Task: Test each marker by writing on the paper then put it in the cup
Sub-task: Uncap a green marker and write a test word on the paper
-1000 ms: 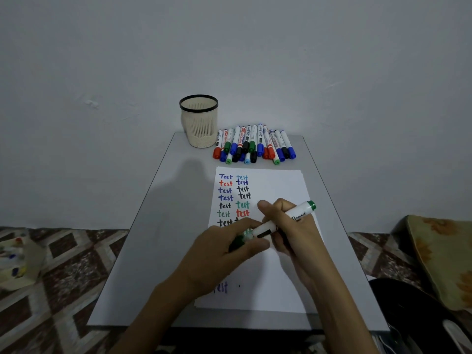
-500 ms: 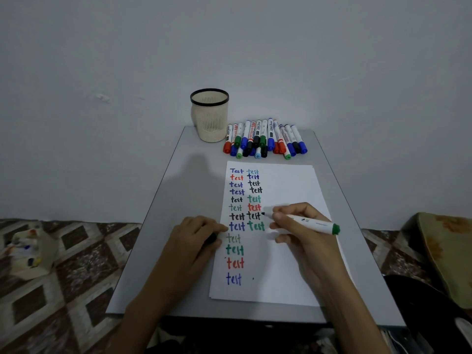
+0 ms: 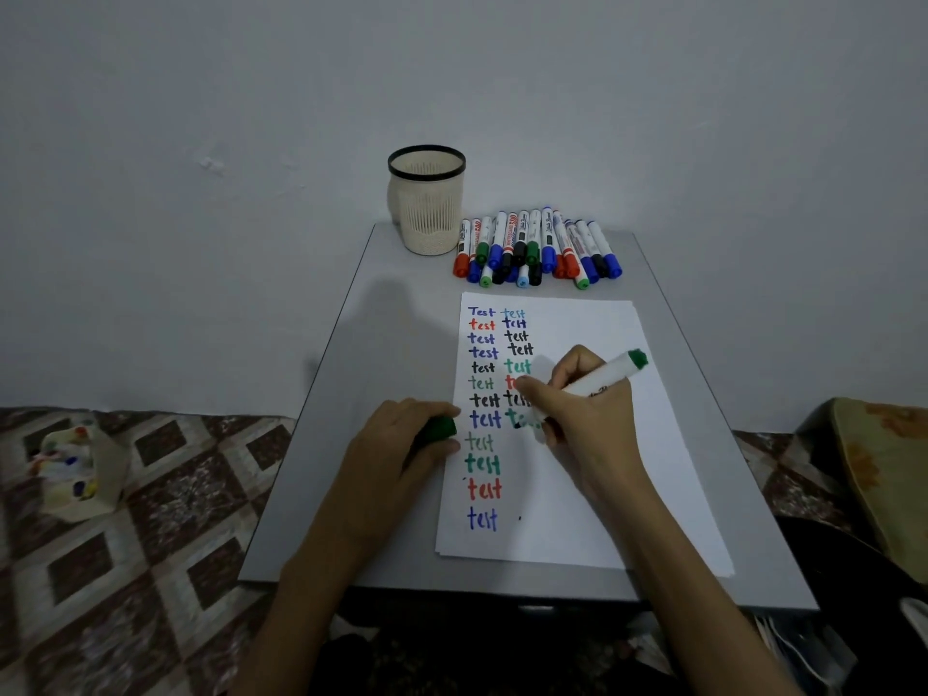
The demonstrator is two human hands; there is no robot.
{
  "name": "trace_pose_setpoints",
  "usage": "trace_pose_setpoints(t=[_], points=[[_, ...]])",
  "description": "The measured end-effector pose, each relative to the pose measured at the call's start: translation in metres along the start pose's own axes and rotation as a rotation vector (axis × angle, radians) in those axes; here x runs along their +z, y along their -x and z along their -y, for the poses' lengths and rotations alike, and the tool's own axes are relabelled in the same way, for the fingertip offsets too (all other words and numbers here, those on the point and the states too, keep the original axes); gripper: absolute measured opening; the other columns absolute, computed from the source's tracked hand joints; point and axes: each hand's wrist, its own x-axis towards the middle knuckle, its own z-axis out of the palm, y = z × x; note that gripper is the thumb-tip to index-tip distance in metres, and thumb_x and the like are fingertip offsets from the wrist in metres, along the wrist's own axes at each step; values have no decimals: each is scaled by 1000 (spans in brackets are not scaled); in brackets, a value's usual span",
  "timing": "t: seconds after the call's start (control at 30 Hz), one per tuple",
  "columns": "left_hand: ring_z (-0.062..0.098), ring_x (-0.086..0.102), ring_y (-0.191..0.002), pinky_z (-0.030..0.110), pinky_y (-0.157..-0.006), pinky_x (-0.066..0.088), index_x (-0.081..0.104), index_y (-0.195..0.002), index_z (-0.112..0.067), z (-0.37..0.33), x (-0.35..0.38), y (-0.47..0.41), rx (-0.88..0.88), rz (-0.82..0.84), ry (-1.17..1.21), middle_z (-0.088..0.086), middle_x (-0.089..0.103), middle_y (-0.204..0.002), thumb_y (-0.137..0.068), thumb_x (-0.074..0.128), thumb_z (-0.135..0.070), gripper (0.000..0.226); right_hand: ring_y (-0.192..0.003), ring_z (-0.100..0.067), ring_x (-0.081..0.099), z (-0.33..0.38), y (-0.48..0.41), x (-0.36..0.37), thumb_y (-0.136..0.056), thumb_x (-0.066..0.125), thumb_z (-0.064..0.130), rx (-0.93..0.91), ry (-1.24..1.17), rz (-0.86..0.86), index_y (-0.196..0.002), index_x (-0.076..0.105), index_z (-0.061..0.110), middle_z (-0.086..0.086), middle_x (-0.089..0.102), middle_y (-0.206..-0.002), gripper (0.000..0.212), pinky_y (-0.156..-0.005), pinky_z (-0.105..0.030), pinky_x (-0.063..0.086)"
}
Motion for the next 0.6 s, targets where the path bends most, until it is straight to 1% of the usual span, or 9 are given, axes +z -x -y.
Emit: trace_pose_setpoints(t=[0.07, 0.13, 0.17, 0.2, 0.27, 0.33, 0.43, 0.53, 0.6], points=[[6, 57, -87, 14, -76, 47, 62, -110, -15, 0, 0, 1, -37, -18, 20, -6, 61, -97, -85, 56, -36, 33, -55, -42, 56, -3, 1, 1, -79, 72, -4, 2, 11, -3, -67, 42, 3, -27, 52, -63, 33, -70, -69, 50], [5, 58, -85, 12, -75, 47, 63, -107, -16, 0, -1, 1, -43, -16, 31, -6, 62, -96, -84, 56, -39, 33, -73, -60, 56, -6, 2, 0, -80, 71, -2, 9, 22, -2, -67, 42, 4, -36, 53, -74, 33, -70, -70, 50], [4, 59, -86, 12, -75, 48, 63, -107, -16, -1, -1, 1, -44, -13, 48, -7, 63, -97, -84, 55, -42, 36, -66, -57, 55, -7, 1, -1, -80, 72, -2, 4, 19, -4, -67, 44, 5, -34, 54, -70, 32, -69, -69, 50], [4, 60, -88, 14, -77, 49, 63, -107, -16, -1, -2, 1, -47, -11, 72, -6, 64, -99, -83, 52, -43, 38, -56, -46, 54, -8, 1, -3, -79, 73, -1, -2, 2, 2, -67, 47, 6, -28, 55, -65, 29, -67, -64, 50], [2, 62, -91, 16, -78, 51, 64, -107, -15, -2, -4, 1, -58, -16, 133, -5, 66, -102, -84, 54, -41, 36, -51, -29, 52, -7, 1, -5, -78, 75, 1, -12, -35, 39, -72, 53, 3, -19, 58, -63, 22, -62, -50, 51], [0, 63, -92, 15, -77, 52, 65, -106, -15, -3, -5, 1, -66, -23, 187, -6, 67, -102, -84, 62, -31, 27, -54, -29, 55, -4, 2, -5, -77, 75, 2, -11, -28, 62, -75, 57, 1, -20, 61, -67, 18, -57, -41, 49], [-4, 64, -93, 11, -74, 51, 67, -105, -13, -5, -5, 1, -79, -19, 236, -6, 68, -103, -84, 69, -14, 21, -44, -23, 50, -5, 1, -5, -77, 75, 1, 11, -38, 32, -70, 51, 2, -20, 56, -61, 25, -52, -35, 43], [-4, 64, -94, 10, -75, 51, 69, -105, -12, -4, -5, 1, -86, -28, 249, -6, 70, -103, -80, 71, -9, 25, -51, -34, 51, -9, -1, -6, -78, 72, -4, -10, -36, -28, -67, 44, -2, -26, 50, -65, 30, -63, -48, 50], [-3, 65, -94, 10, -76, 50, 69, -105, -13, -4, -5, 1, -84, -30, 255, -5, 70, -103, -79, 72, -10, 26, -72, -51, 58, -9, 0, -6, -80, 67, -8, -26, -15, -31, -67, 42, -1, -36, 49, -71, 30, -69, -46, 57]])
